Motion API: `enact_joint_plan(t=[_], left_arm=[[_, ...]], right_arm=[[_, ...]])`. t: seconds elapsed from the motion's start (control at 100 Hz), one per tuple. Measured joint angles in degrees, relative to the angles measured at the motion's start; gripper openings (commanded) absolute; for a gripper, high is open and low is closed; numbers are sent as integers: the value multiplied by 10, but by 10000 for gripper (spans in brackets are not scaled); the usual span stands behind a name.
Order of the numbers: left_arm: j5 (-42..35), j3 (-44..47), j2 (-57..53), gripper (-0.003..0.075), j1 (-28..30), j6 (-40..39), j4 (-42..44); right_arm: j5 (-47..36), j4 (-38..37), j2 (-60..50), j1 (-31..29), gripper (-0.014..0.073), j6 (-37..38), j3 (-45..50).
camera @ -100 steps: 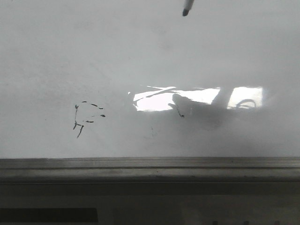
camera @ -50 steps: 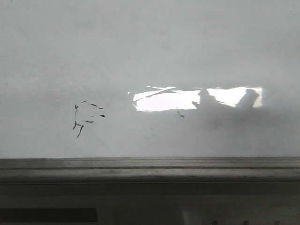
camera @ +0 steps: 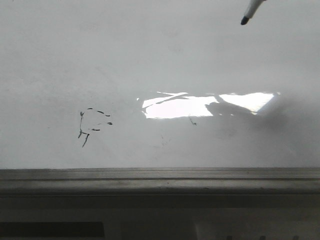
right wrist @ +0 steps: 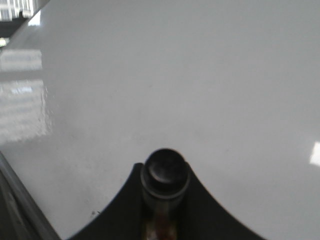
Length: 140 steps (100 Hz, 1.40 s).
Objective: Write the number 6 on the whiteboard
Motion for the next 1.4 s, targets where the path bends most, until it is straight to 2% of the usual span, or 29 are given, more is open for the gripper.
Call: enact_joint_plan(t=[0.04,0.13,0.28,0.36,0.57,0.76,0.87,0.94,1.18,1.28,1.4], left_arm=[[0,0,0,-20,0,0,0],[0,0,0,-20,0,0,0],[0,0,0,-20,0,0,-7],[11,0,0,-20,0,-7,-60],[28,0,0,-20,0,-13,-100],[29,0,0,-20,0,-14,-103],[29,0,0,-20,0,-15,-103],[29,0,0,-20,0,-15,-103],[29,0,0,-20,0,-15,-103],[29,0,0,-20,0,-15,-103],[29,0,0,-20,0,-15,-103]], right_arm=[[0,42,-1,0,-43,0,0],[5,87,-2,-2,-43,1,0],[37,104,-3,-2,-43,1,0],[46,99,-3,-2,-43,1,0],[29,16,-3,-2,-43,1,0],[-36,-152,-3,-2,-43,1,0],[-41,-179,1,-6,-43,1,0],[-28,-154,9,-17,-43,1,0],[-37,29,13,-37,-43,2,-7],[9,51,13,-37,-43,2,-29],[60,32,13,-37,-43,2,-43]])
